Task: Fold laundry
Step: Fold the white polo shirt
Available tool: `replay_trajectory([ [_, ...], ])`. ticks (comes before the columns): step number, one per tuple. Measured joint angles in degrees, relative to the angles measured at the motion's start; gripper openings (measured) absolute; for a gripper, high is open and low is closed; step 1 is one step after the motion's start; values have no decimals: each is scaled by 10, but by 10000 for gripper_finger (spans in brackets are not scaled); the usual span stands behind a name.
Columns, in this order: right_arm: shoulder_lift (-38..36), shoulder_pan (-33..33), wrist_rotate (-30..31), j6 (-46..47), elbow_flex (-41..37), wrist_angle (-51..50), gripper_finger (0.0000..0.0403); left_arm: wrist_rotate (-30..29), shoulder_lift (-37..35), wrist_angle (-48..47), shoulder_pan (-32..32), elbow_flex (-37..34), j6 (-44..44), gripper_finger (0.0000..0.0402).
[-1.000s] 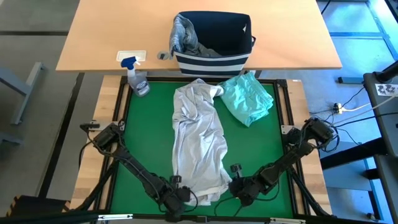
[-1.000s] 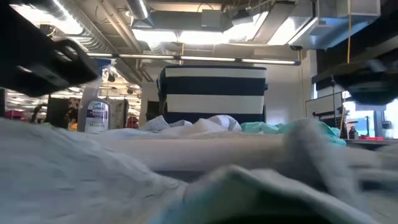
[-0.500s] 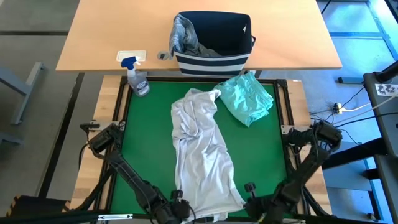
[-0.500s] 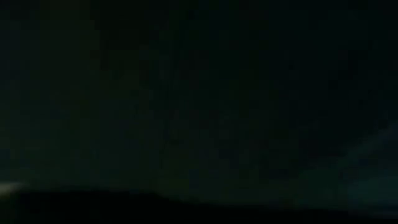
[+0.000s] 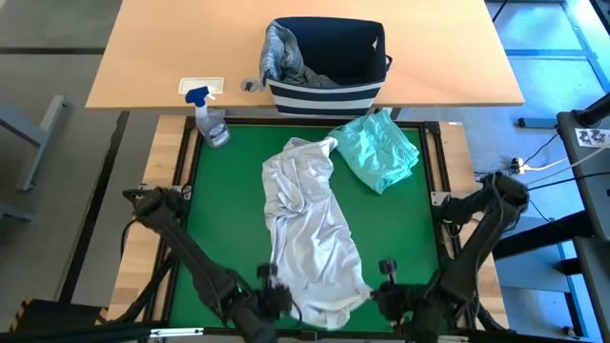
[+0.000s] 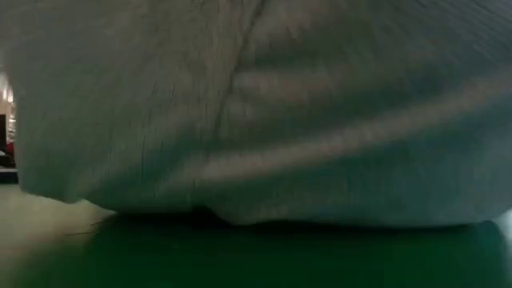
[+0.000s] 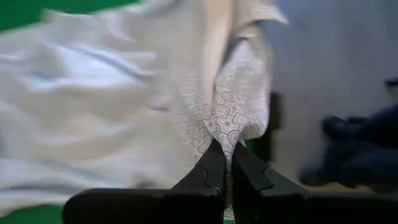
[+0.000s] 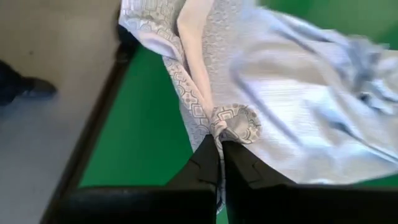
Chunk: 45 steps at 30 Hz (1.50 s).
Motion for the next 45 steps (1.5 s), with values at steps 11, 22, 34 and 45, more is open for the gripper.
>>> replay_trajectory([
  [11,-136,-165,-4,-60,0,-78,1,-37,-148,-123,111,-79,59,0],
  [22,-154,-428,-88,-188,0,-69,1,-15,-371,-22,300,-321,233,0],
  [34,-141,-686,-178,-273,0,11,1,55,-452,134,538,-453,441,0],
  [45,-15,-849,-276,-305,0,89,3,101,-424,345,703,-578,511,5],
])
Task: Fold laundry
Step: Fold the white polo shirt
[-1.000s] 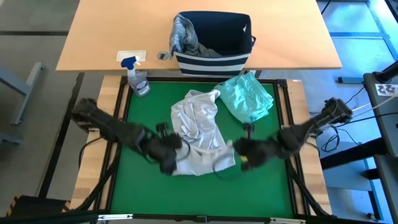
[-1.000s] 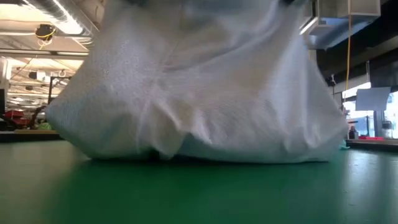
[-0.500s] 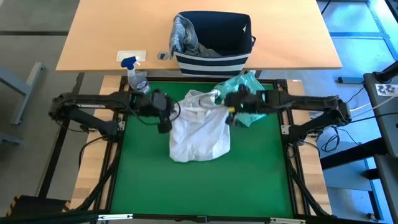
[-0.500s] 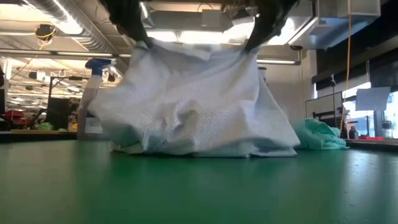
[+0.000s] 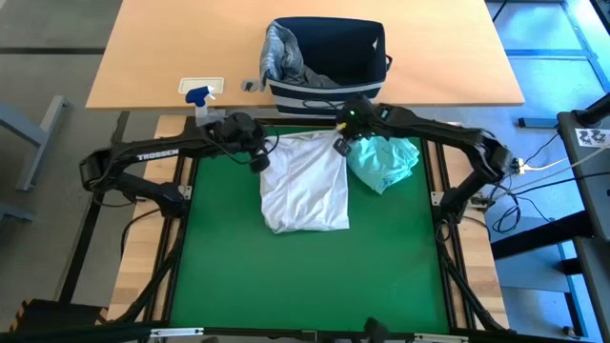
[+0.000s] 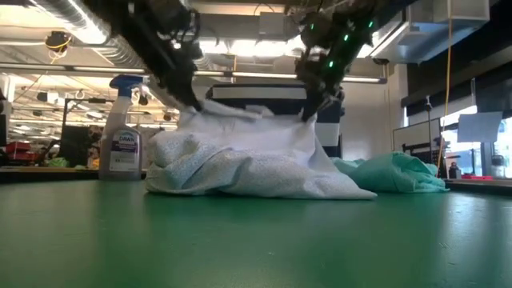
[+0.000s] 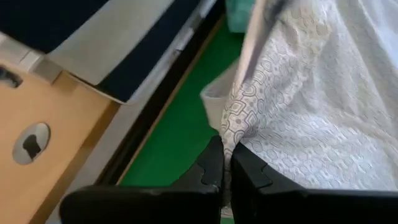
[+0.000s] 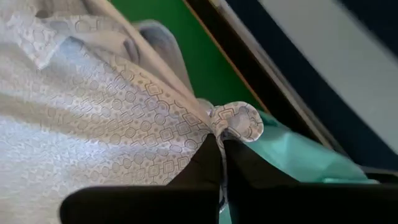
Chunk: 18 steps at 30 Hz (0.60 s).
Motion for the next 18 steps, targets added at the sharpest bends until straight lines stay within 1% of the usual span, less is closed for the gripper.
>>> replay_trajectory([
  [4,47,-23,-5,-6,0,24,20,-1,19,77,30,-49,0,22],
  [9,81,-35,8,36,0,61,54,-2,48,106,47,-64,-1,56],
  [13,79,-35,25,37,4,63,103,-9,53,92,54,-53,-2,96],
  [15,73,-35,25,32,19,31,127,-8,44,64,54,-30,-14,115],
  [18,62,-35,13,26,59,-31,157,20,24,14,50,15,-41,137],
])
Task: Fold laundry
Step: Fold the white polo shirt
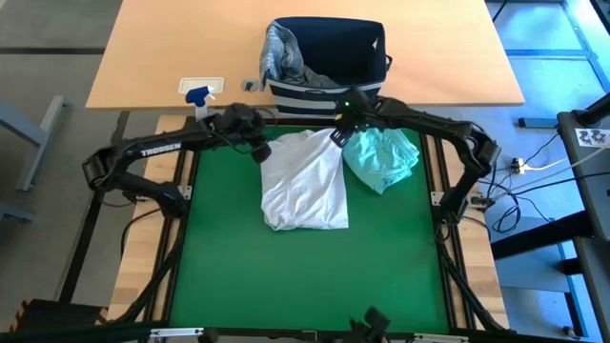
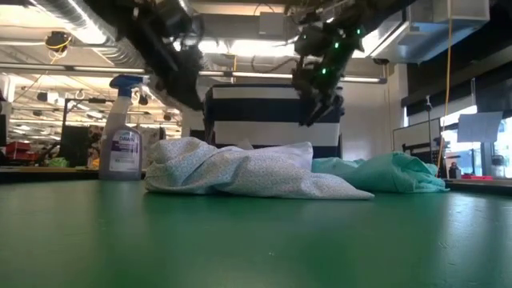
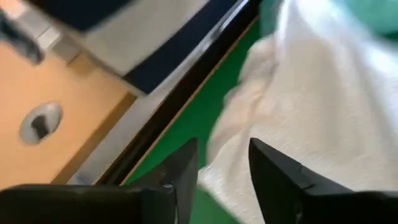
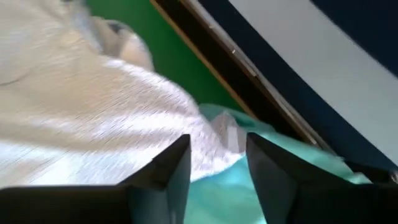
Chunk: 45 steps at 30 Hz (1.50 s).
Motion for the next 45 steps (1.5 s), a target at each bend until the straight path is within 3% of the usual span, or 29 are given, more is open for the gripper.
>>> replay_trajectory([
  [4,-17,16,-57,6,33,-66,181,107,-18,-29,-19,28,-36,152],
  [7,-39,51,-130,7,21,-57,189,199,-22,-27,-50,25,-49,154],
  [10,-46,105,-184,7,-17,-28,190,223,-17,-26,-98,3,-57,155],
  [19,-43,253,-196,69,-234,212,191,214,7,-21,-235,-63,-118,155],
  [30,-43,313,-154,109,-288,249,191,221,3,-120,-325,-63,-289,155],
  [33,-43,317,-144,110,-298,258,191,182,3,-94,-358,-91,-349,155],
  [39,-43,316,-132,110,-315,277,191,72,8,62,-395,-159,-386,155],
  [45,-43,315,-131,110,-330,282,191,71,8,156,-385,-208,-386,155],
])
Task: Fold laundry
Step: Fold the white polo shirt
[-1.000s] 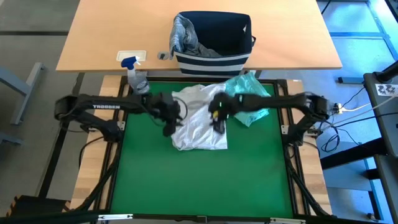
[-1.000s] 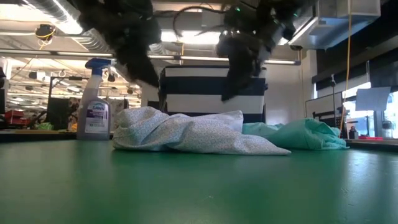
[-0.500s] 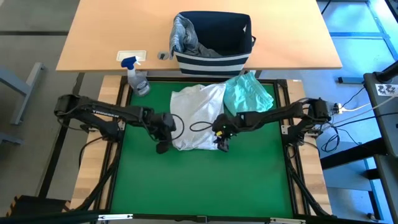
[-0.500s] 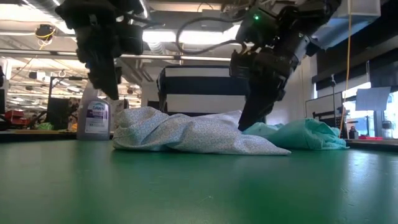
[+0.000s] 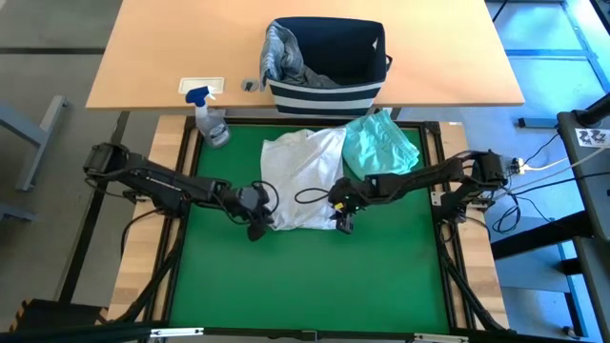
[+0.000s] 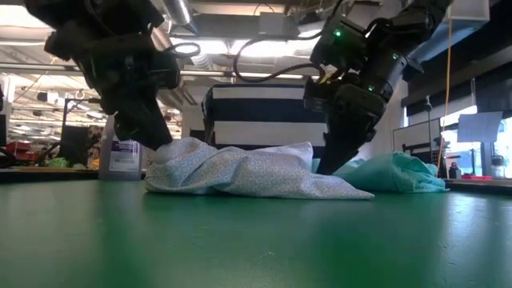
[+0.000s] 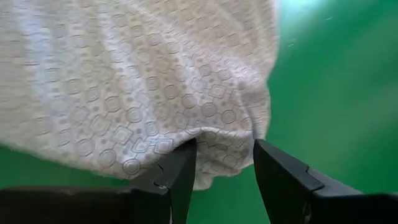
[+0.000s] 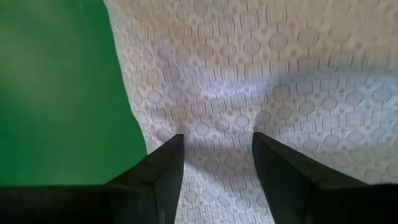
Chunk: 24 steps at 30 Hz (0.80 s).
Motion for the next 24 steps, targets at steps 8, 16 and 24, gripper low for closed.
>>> replay_trajectory([
  [8,0,0,16,-4,-23,75,191,21,1,104,-2,-52,5,153],
  [16,0,0,50,-10,-39,96,191,9,44,111,-6,-62,47,86],
  [24,5,0,27,-30,-41,75,172,1,0,54,-5,-51,43,8],
])
